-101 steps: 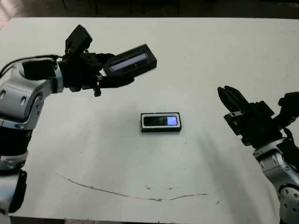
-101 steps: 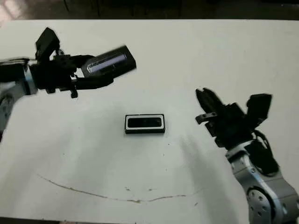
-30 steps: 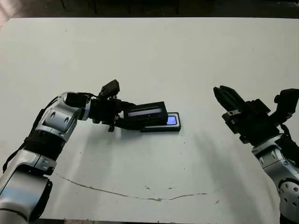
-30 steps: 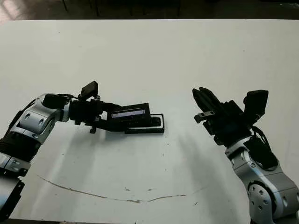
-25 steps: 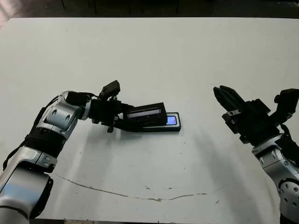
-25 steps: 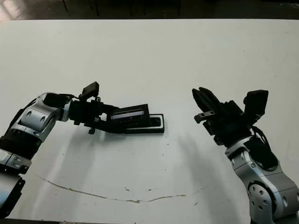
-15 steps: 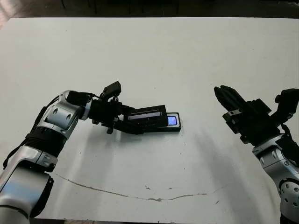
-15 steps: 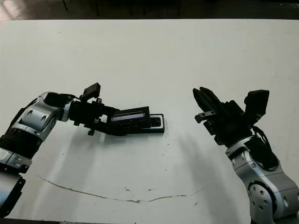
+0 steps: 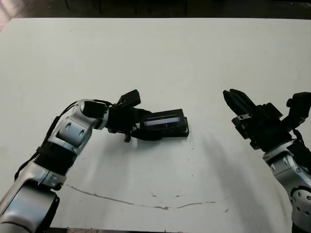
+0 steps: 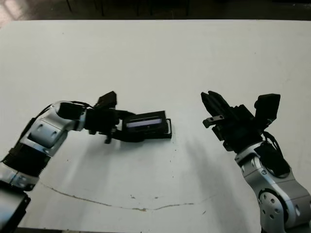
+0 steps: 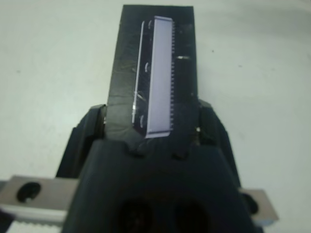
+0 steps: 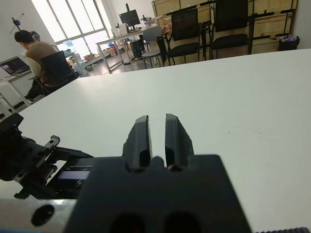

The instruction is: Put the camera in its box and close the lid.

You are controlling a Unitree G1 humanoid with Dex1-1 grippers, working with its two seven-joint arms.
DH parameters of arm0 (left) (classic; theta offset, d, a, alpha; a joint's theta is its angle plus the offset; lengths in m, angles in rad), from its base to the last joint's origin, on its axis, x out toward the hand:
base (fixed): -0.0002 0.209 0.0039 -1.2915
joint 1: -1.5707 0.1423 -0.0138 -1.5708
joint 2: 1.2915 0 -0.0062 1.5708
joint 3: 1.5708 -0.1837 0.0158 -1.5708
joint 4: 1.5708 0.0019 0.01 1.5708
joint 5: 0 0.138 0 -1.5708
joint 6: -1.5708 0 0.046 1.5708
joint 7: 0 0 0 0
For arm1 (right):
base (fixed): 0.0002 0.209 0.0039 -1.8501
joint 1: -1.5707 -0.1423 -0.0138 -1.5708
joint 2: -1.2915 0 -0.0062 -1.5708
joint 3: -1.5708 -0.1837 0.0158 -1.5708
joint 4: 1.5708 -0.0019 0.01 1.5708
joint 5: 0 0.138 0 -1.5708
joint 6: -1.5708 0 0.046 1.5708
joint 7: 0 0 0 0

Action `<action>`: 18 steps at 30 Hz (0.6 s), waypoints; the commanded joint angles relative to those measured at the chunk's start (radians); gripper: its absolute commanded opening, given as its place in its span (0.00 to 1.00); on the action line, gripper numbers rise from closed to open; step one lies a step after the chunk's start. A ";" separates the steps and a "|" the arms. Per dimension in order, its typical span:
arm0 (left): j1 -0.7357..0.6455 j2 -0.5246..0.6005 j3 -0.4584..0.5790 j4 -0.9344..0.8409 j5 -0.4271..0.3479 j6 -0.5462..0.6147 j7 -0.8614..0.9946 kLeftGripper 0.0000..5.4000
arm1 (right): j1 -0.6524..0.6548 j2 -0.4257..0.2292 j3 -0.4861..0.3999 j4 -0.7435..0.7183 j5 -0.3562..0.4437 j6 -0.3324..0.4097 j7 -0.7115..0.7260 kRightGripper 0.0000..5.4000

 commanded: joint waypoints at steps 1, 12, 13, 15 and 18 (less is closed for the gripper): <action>0.036 -0.010 -0.051 -0.035 0.026 0.025 0.012 0.38 | 0.020 -0.018 -0.001 -0.004 -0.011 0.007 0.001 0.00; 0.024 -0.005 -0.080 -0.101 0.032 0.088 0.022 0.38 | 0.019 -0.017 -0.008 -0.012 0.025 0.015 -0.002 0.00; 0.020 -0.003 -0.082 -0.100 0.032 0.092 0.016 0.38 | 0.019 -0.017 -0.009 -0.014 0.030 0.020 -0.005 0.00; 0.007 0.000 -0.091 -0.091 0.034 0.088 0.000 0.38 | 0.021 -0.019 -0.009 -0.018 0.034 0.022 -0.009 0.00; -0.029 0.001 -0.111 -0.053 0.042 0.078 -0.032 0.38 | 0.025 -0.021 -0.008 -0.022 0.031 0.016 -0.010 0.00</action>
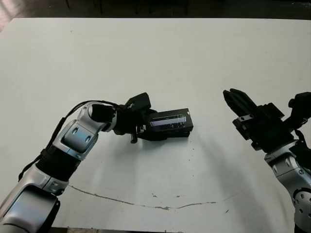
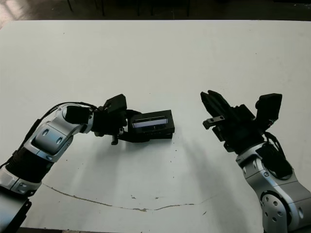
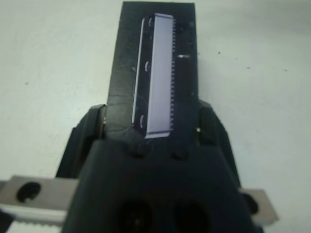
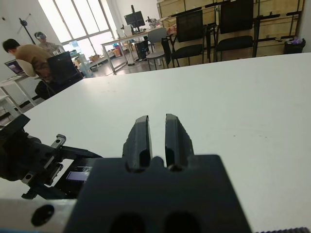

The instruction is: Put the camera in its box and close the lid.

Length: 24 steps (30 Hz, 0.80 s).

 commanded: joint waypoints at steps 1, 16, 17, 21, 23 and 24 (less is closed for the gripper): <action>-0.022 -0.008 -0.068 0.048 0.008 -0.006 -0.074 0.38 | 0.022 -0.009 -0.004 -0.001 0.002 0.012 -0.004 0.00; -0.157 -0.014 -0.149 0.267 0.104 -0.105 -0.161 0.38 | 0.046 -0.019 -0.010 -0.027 0.008 0.017 -0.012 0.00; -0.157 -0.014 -0.147 0.269 0.103 -0.103 -0.163 0.38 | 0.046 -0.019 -0.009 -0.027 0.009 0.017 -0.012 0.00; -0.155 -0.013 -0.146 0.290 0.114 -0.115 -0.161 0.38 | 0.045 -0.012 -0.006 -0.020 0.011 0.011 -0.010 0.00; -0.154 -0.012 -0.146 0.295 0.115 -0.117 -0.165 0.38 | 0.046 -0.011 -0.005 -0.017 0.010 0.008 -0.008 0.00; -0.151 -0.010 -0.145 0.292 0.115 -0.118 -0.164 0.38 | 0.046 -0.011 -0.004 -0.015 0.009 0.007 -0.006 0.00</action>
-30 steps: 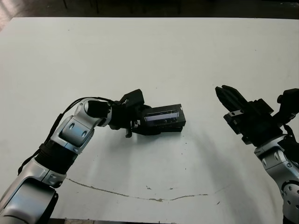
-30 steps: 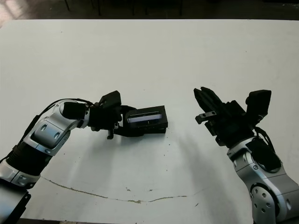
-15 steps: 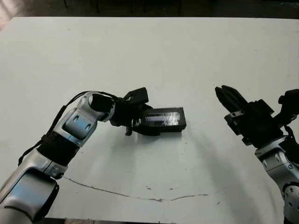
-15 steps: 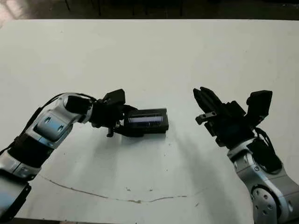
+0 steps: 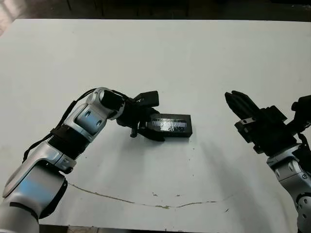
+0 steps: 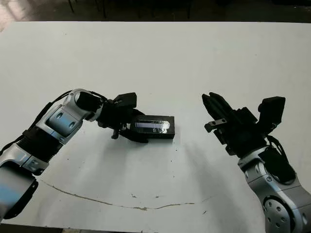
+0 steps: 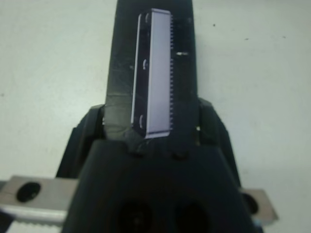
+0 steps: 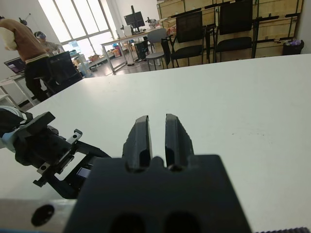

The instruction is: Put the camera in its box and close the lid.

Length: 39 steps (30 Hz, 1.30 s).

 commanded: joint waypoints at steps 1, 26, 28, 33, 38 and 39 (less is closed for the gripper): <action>0.035 0.008 -0.035 0.027 0.044 -0.002 -0.010 0.38 | 0.014 -0.004 0.004 0.007 0.000 0.009 -0.004 0.00; 0.114 0.104 0.028 0.122 0.072 -0.273 -0.028 1.00 | 0.006 -0.002 0.010 0.008 0.011 0.010 -0.008 0.00; 0.126 0.133 0.049 0.130 0.068 -0.281 -0.032 1.00 | 0.007 -0.004 0.012 0.007 0.007 0.008 -0.005 0.00; 0.198 0.239 0.137 0.083 0.055 -0.332 -0.002 1.00 | 0.010 -0.004 0.010 0.006 0.009 0.003 -0.002 0.00; 0.233 0.369 0.197 -0.031 0.098 -0.354 0.040 1.00 | 0.013 -0.003 0.011 0.002 0.010 0.008 -0.006 0.00; 0.231 0.392 0.205 -0.068 0.113 -0.326 0.048 1.00 | 0.011 -0.003 0.013 0.005 0.011 0.006 -0.002 0.00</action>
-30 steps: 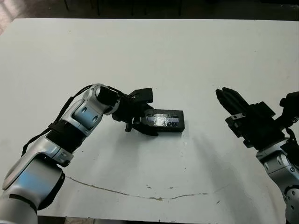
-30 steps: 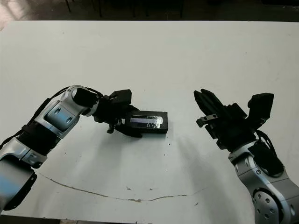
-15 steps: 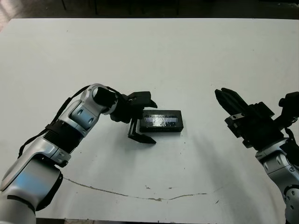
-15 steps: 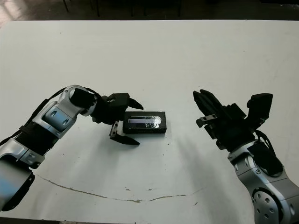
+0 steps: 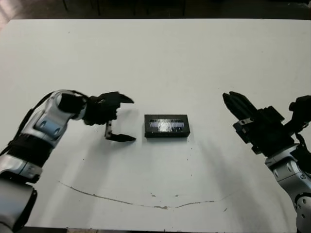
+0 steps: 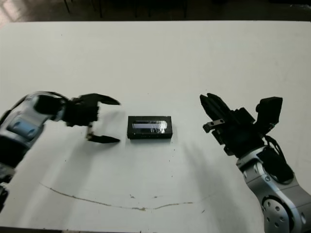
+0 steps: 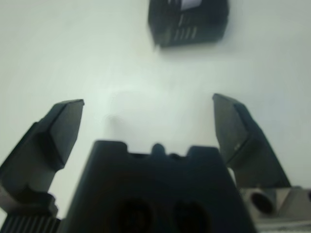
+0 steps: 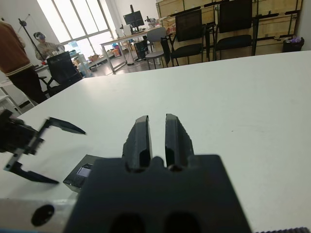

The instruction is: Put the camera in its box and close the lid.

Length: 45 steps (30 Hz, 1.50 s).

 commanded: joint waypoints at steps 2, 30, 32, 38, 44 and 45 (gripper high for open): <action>0.038 0.109 0.001 -0.116 0.120 0.092 0.024 1.00 | 0.010 -0.003 0.007 0.008 -0.002 0.001 0.003 0.00; 0.192 -0.392 0.017 -0.874 -0.178 0.957 0.739 0.00 | 0.015 0.010 0.014 0.005 -0.056 -0.021 -0.020 0.00; 0.188 -0.394 -0.025 -0.855 -0.165 0.971 0.752 0.00 | 0.018 0.014 0.012 0.000 -0.051 -0.014 -0.027 0.00; 0.170 -0.372 -0.120 -0.832 -0.146 1.029 0.740 0.00 | 0.025 0.016 0.016 0.002 -0.055 -0.029 -0.015 0.00; 0.171 -0.325 -0.208 -0.794 -0.145 1.127 0.717 0.00 | 0.023 0.029 0.016 -0.010 -0.037 -0.006 -0.035 0.00; 0.176 -0.318 -0.217 -0.780 -0.145 1.122 0.712 0.00 | 0.024 0.029 0.015 -0.013 -0.035 -0.004 -0.038 0.00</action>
